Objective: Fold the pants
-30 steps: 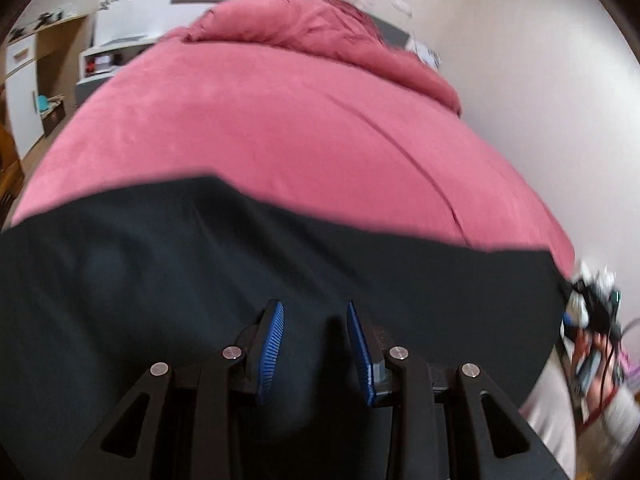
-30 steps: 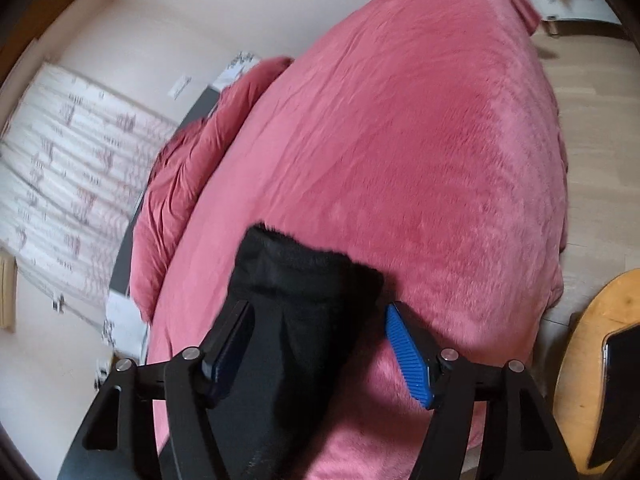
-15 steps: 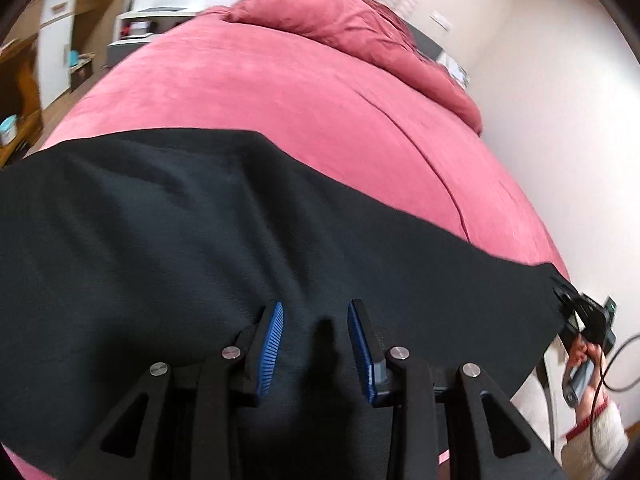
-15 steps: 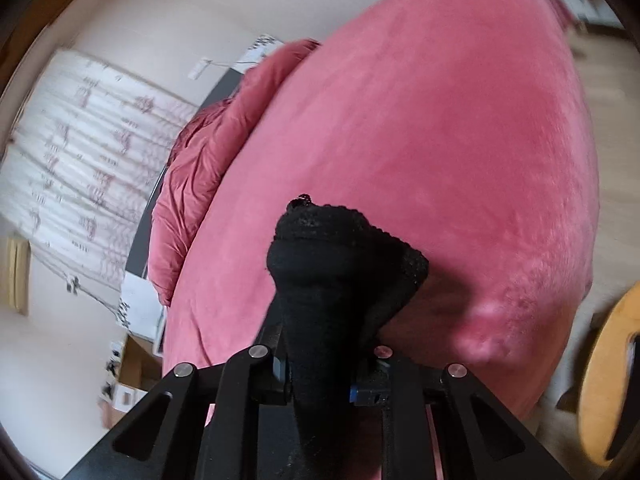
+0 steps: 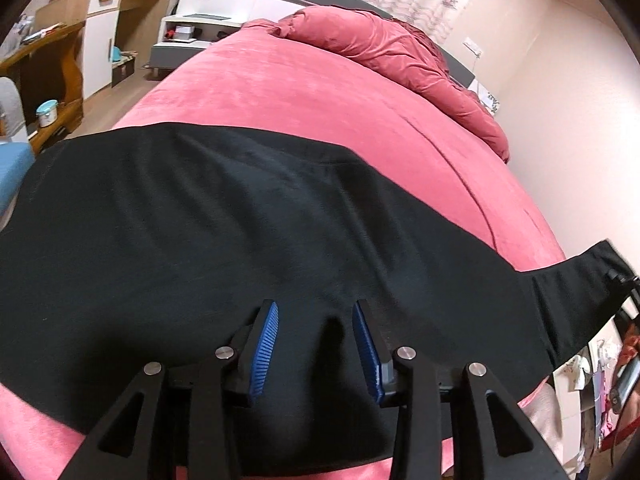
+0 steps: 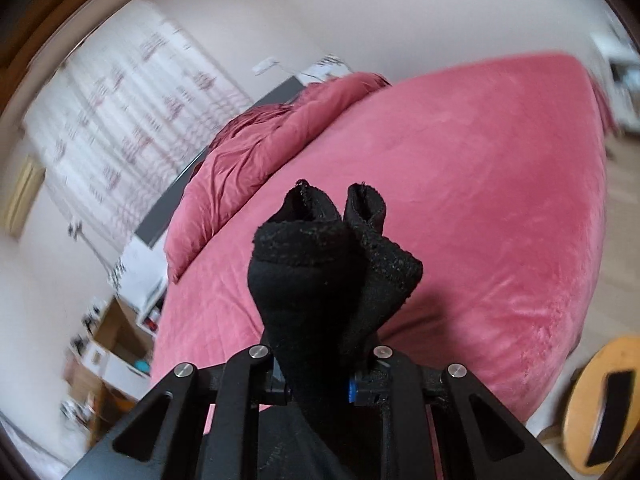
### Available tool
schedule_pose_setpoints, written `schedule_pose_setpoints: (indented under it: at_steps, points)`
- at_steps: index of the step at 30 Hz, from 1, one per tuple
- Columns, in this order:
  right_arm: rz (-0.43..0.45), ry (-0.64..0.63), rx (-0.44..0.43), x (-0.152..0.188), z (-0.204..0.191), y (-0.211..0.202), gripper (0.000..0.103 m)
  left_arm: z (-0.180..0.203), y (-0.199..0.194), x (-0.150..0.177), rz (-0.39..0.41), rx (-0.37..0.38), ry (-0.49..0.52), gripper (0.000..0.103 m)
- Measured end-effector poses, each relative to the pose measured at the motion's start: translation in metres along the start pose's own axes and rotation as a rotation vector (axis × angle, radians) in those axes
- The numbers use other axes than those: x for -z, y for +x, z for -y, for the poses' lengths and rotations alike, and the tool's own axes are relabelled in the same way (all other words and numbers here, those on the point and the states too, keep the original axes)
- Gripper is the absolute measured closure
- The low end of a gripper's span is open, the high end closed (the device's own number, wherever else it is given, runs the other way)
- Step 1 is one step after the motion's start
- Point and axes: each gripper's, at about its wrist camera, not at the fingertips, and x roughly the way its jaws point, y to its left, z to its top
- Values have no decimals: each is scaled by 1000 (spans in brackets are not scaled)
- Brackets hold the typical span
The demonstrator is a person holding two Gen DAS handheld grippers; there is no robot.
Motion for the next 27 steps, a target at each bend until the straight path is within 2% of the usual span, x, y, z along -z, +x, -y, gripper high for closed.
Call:
schedule_pose_setpoints:
  at_steps: [4, 6, 10, 14, 21, 27]
  points:
    - [4, -173, -11, 21, -56, -7, 85, -16, -7, 5, 5, -21, -18, 63]
    - [-1, -231, -33, 34, -76, -9, 85, -18, -8, 6, 9, -21, -27, 59]
    - [-36, -346, -69, 65, -116, -2, 85, -21, -15, 9, 20, -12, -26, 51]
    - [-90, -425, -113, 101, -145, 6, 85, -26, -21, 11, 27, -2, -30, 49]
    - [-204, -552, -134, 162, -169, 36, 84, -32, -27, 18, 35, 20, -40, 49]
    - [-318, -636, -142, 211, -173, 64, 81, -34, -30, 22, 40, 33, -28, 49]
